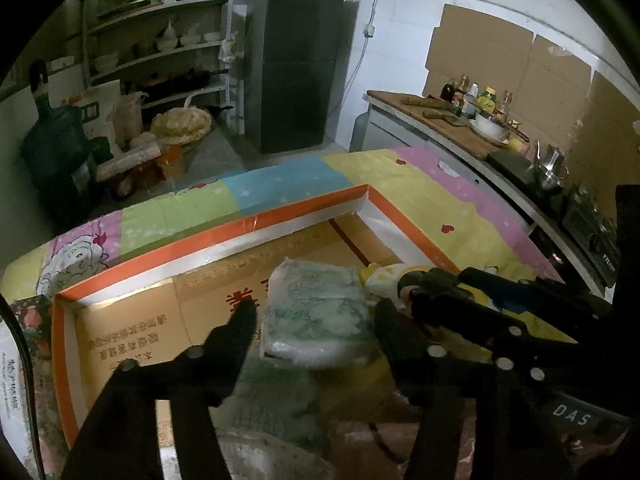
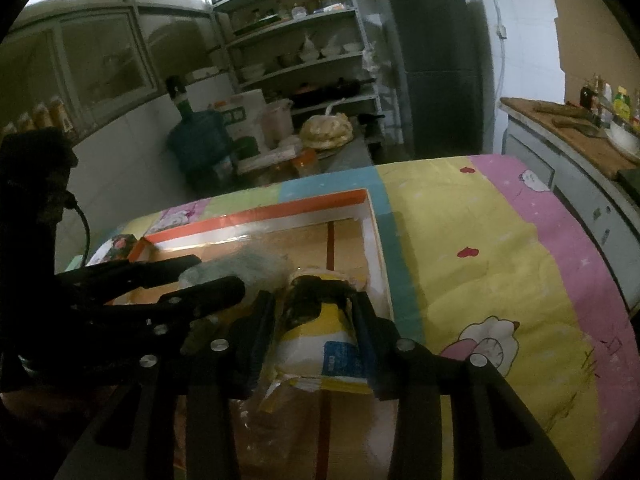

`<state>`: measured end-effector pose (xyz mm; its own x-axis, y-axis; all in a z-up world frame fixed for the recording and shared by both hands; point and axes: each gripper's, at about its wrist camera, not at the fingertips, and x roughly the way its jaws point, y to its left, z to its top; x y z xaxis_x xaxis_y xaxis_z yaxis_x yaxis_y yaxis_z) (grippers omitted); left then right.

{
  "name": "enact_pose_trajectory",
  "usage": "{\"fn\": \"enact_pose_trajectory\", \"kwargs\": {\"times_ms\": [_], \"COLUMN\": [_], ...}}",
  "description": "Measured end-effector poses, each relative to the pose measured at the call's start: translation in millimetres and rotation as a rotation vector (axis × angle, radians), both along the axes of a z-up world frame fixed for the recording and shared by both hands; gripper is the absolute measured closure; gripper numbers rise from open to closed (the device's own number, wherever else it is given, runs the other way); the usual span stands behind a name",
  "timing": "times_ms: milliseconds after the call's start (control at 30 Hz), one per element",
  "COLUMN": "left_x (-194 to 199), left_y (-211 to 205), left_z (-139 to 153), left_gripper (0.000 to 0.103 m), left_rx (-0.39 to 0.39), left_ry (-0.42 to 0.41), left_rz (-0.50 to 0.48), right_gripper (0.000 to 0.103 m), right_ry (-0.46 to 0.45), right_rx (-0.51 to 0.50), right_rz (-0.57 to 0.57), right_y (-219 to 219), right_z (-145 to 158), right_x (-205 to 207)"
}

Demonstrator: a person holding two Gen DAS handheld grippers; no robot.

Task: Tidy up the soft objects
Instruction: 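Lower and release the clear bag with the left tool while the right tool releases the package, then move both tools back to the pile of soft items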

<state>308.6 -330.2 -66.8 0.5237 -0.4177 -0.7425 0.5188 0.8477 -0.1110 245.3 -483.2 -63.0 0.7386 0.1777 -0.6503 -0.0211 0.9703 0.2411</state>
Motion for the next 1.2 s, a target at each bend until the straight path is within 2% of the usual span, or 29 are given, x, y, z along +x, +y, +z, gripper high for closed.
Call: {"fn": "enact_pose_trajectory", "kwargs": {"times_ms": [133, 300, 467, 733, 867, 1200], "left_x": [-2.8, -7.1, -12.3, -28.2, -37.8, -60.6], "left_y": [3.0, 10.6, 20.2, 31.0, 37.8, 57.9], "left_z": [5.8, 15.0, 23.4, 40.1, 51.7, 76.6], "left_gripper": [0.034, 0.025, 0.017, 0.017, 0.017, 0.017], "left_rx": [-0.008, -0.034, -0.056, -0.078, -0.089, -0.096], "left_ry": [-0.018, -0.044, -0.068, -0.108, -0.14, -0.21], "left_rz": [0.007, 0.02, 0.027, 0.032, 0.035, 0.059], "right_gripper": [0.053, 0.044, 0.042, 0.041, 0.034, 0.032], "right_ry": [-0.009, -0.033, -0.05, -0.073, -0.1, -0.147], "right_rx": [0.001, 0.005, 0.007, 0.015, 0.013, 0.016], "right_rz": [-0.007, -0.019, -0.033, -0.048, -0.051, -0.03], "right_y": [-1.4, -3.2, -4.3, -3.0, 4.1, 24.3], "right_z": [-0.1, 5.5, 10.8, 21.8, 31.0, 49.8], "right_x": [-1.2, -7.5, -14.9, -28.8, -37.9, -57.5]}}
